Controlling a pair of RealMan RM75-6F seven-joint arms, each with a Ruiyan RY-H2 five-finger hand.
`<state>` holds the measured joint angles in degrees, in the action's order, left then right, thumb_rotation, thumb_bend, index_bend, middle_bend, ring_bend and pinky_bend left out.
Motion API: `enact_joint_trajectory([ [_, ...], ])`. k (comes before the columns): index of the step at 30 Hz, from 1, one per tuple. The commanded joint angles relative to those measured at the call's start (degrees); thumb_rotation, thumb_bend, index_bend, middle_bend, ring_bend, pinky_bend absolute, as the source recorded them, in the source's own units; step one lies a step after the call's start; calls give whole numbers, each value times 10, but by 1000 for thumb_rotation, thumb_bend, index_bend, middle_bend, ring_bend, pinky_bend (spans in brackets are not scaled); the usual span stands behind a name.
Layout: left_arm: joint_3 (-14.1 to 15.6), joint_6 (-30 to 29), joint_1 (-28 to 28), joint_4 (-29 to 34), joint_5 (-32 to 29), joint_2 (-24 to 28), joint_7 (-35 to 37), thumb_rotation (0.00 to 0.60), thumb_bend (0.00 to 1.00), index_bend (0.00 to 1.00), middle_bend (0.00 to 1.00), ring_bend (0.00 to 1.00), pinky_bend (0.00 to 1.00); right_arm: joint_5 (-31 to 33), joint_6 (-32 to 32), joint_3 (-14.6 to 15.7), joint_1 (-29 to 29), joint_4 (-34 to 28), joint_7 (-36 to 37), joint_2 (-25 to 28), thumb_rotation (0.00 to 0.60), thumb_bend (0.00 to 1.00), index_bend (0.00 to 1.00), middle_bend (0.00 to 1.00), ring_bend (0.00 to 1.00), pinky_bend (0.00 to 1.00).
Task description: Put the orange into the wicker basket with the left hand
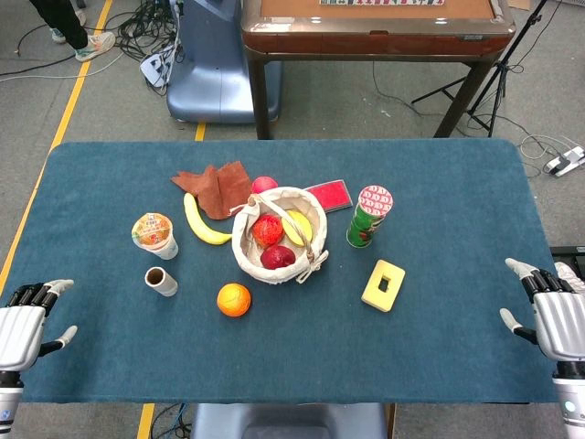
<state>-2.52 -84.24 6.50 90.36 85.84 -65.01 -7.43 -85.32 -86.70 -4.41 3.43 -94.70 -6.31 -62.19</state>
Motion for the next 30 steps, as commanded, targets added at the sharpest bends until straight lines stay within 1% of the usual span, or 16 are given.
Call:
enact_joint_trajectory([
  [1,0,-1,0,-2,1,-1,1,600,222,276,257,231,192,1,1,0,-1,1,1,0,600,207,212,275,263,400],
  [8,2,-2,6,-10,17,-3,9,600,222,275,256,231,192,-3,-9,-3,-3,1,4,5,600,208,212,275,263,399],
  [14,7,1,22,-25,54,1,35,600,223,269,256,231,192,-4,-18,-10,-3,-2,2,12,600,207,212,275,263,399],
  [17,10,0,34,-35,80,2,65,600,222,268,256,231,192,-3,-21,-14,-2,-2,1,14,600,208,212,274,263,399],
  [22,25,17,69,-47,134,8,154,600,222,266,256,231,202,-4,-19,-16,1,-4,1,16,600,208,212,266,263,399],
  [26,33,33,102,-61,177,4,181,600,223,265,256,231,215,-3,-15,-14,2,-3,2,13,600,207,212,265,263,399],
  [30,37,61,139,-61,205,0,193,600,222,253,256,231,215,-3,-16,-14,1,-4,0,15,600,208,212,263,263,400],
])
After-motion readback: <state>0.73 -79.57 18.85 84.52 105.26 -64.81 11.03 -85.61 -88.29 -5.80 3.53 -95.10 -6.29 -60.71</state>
